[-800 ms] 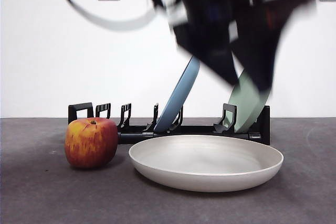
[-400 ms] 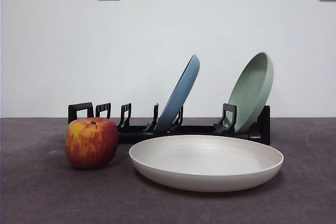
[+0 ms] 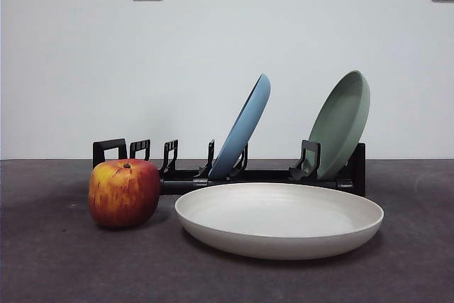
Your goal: Take the yellow plate from the plate rack,put the plate on the table,take the apple from the table,put the apple in the plate
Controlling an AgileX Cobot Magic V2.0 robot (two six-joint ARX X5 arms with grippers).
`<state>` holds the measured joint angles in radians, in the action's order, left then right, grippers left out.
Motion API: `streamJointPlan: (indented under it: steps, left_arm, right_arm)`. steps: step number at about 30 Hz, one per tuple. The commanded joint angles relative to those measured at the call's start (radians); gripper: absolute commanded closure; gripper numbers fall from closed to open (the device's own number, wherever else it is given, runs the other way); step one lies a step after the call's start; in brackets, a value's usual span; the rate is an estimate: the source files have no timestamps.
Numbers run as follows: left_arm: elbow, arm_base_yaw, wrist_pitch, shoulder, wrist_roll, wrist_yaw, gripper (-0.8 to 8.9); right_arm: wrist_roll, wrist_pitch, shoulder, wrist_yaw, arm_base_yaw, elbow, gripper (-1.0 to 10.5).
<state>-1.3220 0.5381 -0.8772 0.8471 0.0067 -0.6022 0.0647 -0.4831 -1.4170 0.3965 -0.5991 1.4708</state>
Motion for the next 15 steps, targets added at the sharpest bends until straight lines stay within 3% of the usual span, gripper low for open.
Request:
streamJointPlan:
  steps: [1,8,15]
  left_arm:
    - [0.005,-0.037,-0.043,-0.049,-0.006,-0.029,5.93]
    - [0.005,-0.054,-0.114,-0.143,-0.031,-0.029,5.93]
    - [0.005,-0.054,-0.213,-0.156,-0.064,-0.026,5.93]
  right_arm:
    - [-0.084,-0.05,-0.097,-0.066,-0.073,0.059,4.7]
    - [-0.162,-0.106,-0.315,-0.202,-0.214,0.15,4.7]
    - [-0.186,-0.052,-0.543,-0.277,-0.275,0.158,4.7]
